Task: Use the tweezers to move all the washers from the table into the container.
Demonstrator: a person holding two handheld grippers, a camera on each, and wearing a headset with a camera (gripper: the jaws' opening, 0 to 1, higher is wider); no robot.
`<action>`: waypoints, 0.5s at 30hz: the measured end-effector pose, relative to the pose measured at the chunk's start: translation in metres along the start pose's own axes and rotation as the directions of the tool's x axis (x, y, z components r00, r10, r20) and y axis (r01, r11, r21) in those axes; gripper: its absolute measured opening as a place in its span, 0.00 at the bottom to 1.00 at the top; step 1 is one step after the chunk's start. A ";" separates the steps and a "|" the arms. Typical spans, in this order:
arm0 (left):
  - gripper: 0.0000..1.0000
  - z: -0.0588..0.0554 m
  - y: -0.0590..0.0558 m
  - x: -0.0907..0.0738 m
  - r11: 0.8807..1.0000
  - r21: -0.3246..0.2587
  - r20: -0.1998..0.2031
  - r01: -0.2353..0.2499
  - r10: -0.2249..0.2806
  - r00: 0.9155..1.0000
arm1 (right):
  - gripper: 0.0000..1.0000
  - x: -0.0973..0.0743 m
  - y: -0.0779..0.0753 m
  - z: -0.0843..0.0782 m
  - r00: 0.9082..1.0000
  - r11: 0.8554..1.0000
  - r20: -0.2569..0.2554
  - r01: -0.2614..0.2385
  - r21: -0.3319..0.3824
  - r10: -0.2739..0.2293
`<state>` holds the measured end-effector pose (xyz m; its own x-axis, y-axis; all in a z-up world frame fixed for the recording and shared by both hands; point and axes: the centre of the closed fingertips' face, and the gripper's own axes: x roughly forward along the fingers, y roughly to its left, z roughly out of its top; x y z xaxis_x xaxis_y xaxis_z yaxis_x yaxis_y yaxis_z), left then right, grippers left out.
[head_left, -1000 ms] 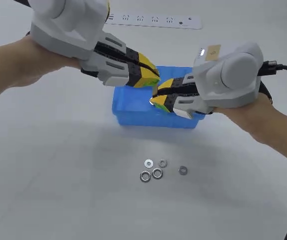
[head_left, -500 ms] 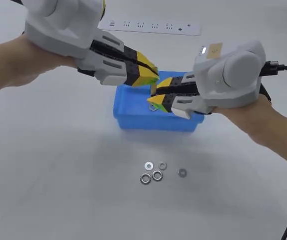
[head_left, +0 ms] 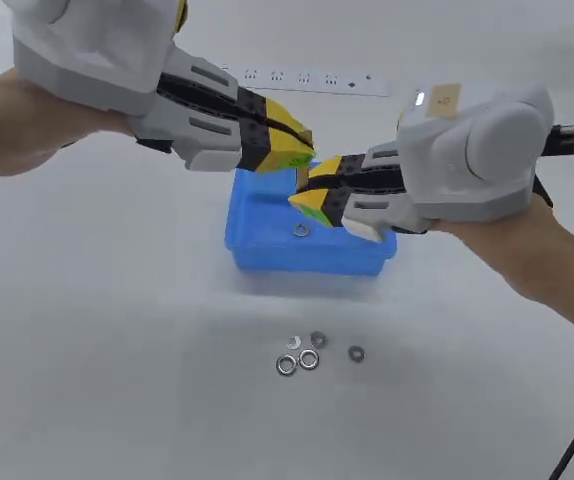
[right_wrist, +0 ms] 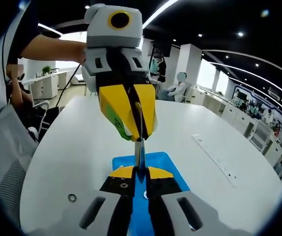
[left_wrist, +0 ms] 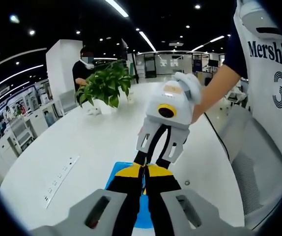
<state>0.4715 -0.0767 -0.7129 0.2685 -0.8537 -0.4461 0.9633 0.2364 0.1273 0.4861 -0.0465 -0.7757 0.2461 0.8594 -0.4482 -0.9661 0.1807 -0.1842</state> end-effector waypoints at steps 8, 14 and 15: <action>0.06 0.013 -0.034 -0.016 1.000 0.015 0.001 -0.015 0.015 1.000 | 0.09 -0.012 0.032 0.016 0.999 0.999 -0.004 -0.037 -0.036 0.036; 0.06 0.011 -0.061 -0.024 1.000 -0.017 -0.009 -0.018 0.018 1.000 | 0.09 -0.014 0.059 0.017 0.998 0.997 -0.011 -0.068 -0.044 0.067; 0.06 0.009 -0.061 -0.025 1.000 -0.019 -0.011 -0.020 0.019 1.000 | 0.09 -0.014 0.063 0.016 0.997 0.996 -0.012 -0.071 -0.046 0.071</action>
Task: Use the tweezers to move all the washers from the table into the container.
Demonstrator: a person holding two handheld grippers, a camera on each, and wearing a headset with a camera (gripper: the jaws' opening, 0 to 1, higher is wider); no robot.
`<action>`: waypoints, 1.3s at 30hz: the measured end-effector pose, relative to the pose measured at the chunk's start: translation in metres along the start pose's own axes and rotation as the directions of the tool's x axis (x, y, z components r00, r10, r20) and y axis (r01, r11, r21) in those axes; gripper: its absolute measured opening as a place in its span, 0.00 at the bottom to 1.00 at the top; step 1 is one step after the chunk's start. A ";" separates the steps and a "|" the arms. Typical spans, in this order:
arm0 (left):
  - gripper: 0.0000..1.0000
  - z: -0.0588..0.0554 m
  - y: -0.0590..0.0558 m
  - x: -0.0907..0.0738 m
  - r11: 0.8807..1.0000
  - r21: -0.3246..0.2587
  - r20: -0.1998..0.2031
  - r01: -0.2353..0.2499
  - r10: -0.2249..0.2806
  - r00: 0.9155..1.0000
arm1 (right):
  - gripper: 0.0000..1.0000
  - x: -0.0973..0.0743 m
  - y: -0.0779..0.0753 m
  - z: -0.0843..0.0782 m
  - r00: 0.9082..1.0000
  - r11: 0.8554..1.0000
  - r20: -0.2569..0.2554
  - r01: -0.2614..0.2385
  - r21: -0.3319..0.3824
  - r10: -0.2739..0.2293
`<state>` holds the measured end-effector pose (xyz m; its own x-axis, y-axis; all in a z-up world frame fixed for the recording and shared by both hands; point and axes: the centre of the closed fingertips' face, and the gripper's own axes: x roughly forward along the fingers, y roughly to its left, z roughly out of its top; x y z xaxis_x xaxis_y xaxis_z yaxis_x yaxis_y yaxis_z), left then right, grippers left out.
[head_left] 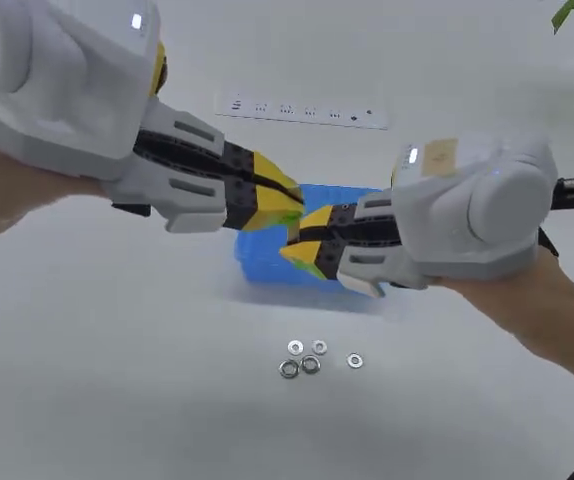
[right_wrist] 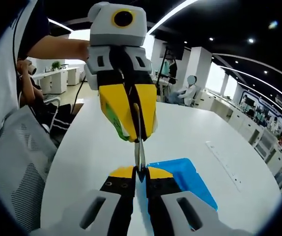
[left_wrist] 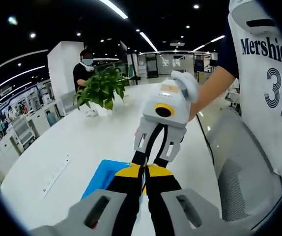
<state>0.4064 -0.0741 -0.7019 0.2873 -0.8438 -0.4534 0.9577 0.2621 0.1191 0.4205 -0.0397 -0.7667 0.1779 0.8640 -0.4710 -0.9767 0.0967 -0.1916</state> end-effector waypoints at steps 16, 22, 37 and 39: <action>0.07 -0.017 -0.040 -0.004 0.998 -0.060 -0.021 -0.012 0.011 1.000 | 0.08 0.002 0.050 -0.010 0.996 0.996 -0.035 -0.085 -0.040 0.084; 0.07 -0.016 -0.044 -0.005 0.998 -0.064 -0.022 -0.014 0.012 1.000 | 0.08 0.002 0.053 -0.010 0.995 0.995 -0.034 -0.093 -0.034 0.092; 0.05 -0.035 -0.059 0.000 0.999 -0.026 -0.031 0.033 -0.034 0.999 | 0.08 0.006 0.071 -0.030 0.987 0.989 -0.066 -0.149 -0.002 0.148; 0.05 -0.041 -0.062 0.004 0.999 -0.029 -0.034 0.041 -0.042 0.999 | 0.08 0.007 0.074 -0.037 0.985 0.989 -0.080 -0.151 -0.004 0.150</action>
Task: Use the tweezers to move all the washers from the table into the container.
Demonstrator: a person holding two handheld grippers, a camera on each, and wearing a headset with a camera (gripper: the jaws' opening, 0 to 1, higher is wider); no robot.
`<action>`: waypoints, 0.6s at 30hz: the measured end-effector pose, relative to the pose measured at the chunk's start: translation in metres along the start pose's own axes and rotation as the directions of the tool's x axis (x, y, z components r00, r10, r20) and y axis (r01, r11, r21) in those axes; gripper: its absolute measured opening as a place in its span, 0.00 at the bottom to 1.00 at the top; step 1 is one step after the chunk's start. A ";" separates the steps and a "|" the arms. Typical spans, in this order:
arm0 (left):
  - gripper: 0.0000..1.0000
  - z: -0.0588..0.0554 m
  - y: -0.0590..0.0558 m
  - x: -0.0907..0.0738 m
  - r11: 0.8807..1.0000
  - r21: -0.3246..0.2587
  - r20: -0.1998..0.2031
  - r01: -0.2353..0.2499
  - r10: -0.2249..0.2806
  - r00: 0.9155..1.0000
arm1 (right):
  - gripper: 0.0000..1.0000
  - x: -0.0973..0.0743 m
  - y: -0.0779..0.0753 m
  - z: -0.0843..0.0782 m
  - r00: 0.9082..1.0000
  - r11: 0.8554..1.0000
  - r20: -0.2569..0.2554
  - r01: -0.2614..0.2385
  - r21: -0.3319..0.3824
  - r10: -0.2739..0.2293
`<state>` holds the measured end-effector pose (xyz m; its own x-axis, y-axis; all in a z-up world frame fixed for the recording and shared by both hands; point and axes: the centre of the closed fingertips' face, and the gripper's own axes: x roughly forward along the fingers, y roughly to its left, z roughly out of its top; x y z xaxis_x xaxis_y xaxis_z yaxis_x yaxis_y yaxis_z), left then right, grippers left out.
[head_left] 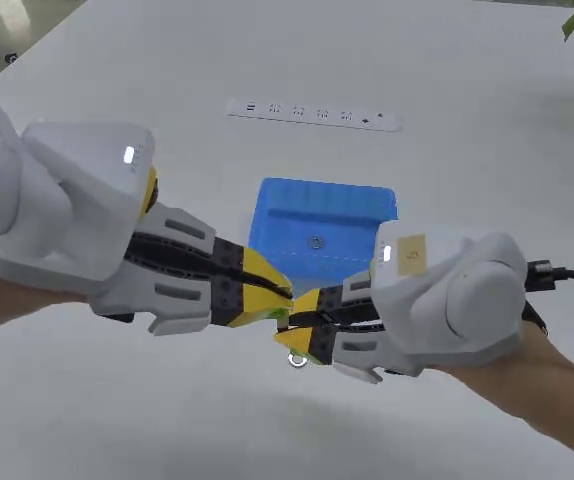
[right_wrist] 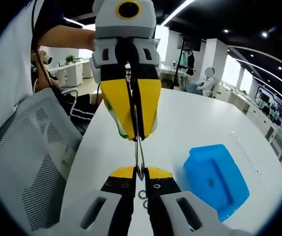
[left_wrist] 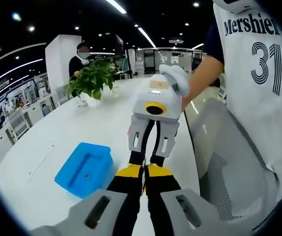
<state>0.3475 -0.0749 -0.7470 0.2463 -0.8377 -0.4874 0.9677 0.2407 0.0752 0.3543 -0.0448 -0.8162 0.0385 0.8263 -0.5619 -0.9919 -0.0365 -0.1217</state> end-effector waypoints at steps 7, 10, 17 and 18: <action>0.06 -0.018 -0.002 0.012 0.999 -0.040 0.001 0.014 -0.014 1.000 | 0.08 0.005 0.004 -0.023 0.999 1.000 -0.040 -0.004 0.020 0.005; 0.06 -0.024 -0.005 0.015 0.998 -0.049 -0.015 0.030 -0.030 0.999 | 0.08 0.008 0.008 -0.029 0.999 0.999 -0.047 -0.014 0.031 0.015; 0.06 -0.034 -0.008 0.021 0.998 -0.047 -0.044 0.050 -0.052 0.998 | 0.08 0.014 0.013 -0.037 0.998 0.999 -0.056 -0.022 0.046 0.025; 0.05 -0.034 -0.009 0.021 0.998 -0.046 -0.045 0.051 -0.053 0.998 | 0.08 0.015 0.013 -0.038 0.998 0.999 -0.056 -0.022 0.045 0.025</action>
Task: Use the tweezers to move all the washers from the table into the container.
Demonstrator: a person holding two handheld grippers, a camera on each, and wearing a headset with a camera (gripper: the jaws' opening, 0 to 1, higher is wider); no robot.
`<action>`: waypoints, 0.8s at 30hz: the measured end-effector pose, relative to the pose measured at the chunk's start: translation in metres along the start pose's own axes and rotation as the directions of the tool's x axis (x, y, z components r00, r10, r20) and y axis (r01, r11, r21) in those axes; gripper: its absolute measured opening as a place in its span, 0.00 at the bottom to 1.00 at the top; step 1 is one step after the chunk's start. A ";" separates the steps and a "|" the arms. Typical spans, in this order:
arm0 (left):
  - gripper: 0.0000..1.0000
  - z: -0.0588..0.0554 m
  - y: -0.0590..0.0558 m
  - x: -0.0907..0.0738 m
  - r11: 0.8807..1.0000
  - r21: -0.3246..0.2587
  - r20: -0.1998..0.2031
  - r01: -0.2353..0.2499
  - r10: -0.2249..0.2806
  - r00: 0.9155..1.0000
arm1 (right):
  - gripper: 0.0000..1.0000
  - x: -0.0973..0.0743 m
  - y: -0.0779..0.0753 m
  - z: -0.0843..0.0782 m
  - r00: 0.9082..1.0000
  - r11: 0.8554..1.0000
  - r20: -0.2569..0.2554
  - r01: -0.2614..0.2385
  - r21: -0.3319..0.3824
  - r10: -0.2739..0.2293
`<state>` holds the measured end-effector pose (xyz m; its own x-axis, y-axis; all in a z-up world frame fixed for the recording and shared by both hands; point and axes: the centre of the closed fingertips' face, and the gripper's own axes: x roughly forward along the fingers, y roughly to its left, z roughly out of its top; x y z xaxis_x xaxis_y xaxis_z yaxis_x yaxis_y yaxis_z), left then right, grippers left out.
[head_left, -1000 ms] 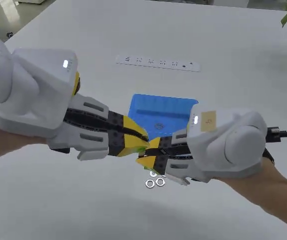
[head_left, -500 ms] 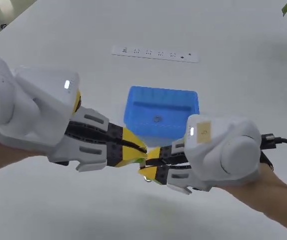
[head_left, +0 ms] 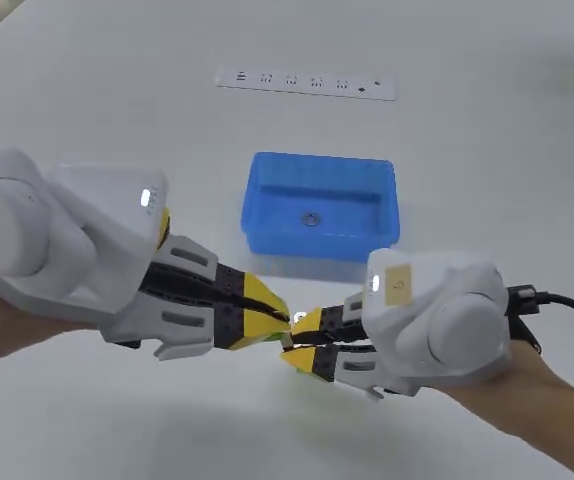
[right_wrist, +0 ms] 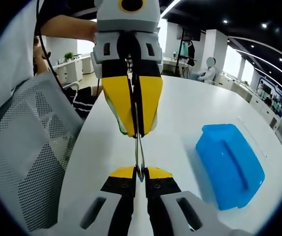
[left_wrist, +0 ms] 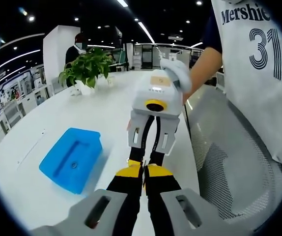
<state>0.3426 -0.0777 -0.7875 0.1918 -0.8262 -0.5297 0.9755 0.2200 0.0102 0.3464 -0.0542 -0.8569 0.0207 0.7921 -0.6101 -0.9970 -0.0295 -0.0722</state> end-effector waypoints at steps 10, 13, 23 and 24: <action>0.06 -0.001 0.000 0.002 1.000 -0.001 -0.010 0.007 -0.007 1.000 | 0.10 -0.001 0.000 -0.001 1.000 1.000 -0.002 -0.003 -0.015 0.003; 0.05 -0.001 0.000 0.002 1.000 -0.003 -0.013 0.008 -0.008 1.000 | 0.09 -0.001 0.001 -0.001 1.000 1.000 0.000 -0.011 -0.020 0.011; 0.06 0.003 0.001 0.004 1.000 0.021 -0.030 0.004 -0.004 1.000 | 0.07 -0.001 -0.001 -0.002 1.000 1.000 0.008 -0.007 -0.001 0.007; 0.06 0.003 0.001 0.004 1.000 0.020 -0.030 0.007 -0.007 1.000 | 0.07 -0.001 0.000 -0.002 1.000 1.000 0.008 -0.009 -0.001 0.009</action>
<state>0.3441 -0.0824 -0.7866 0.1820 -0.8116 -0.5552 0.9788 0.2033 0.0237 0.3465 -0.0561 -0.8577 0.0113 0.7968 -0.6042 -0.9970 -0.0370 -0.0674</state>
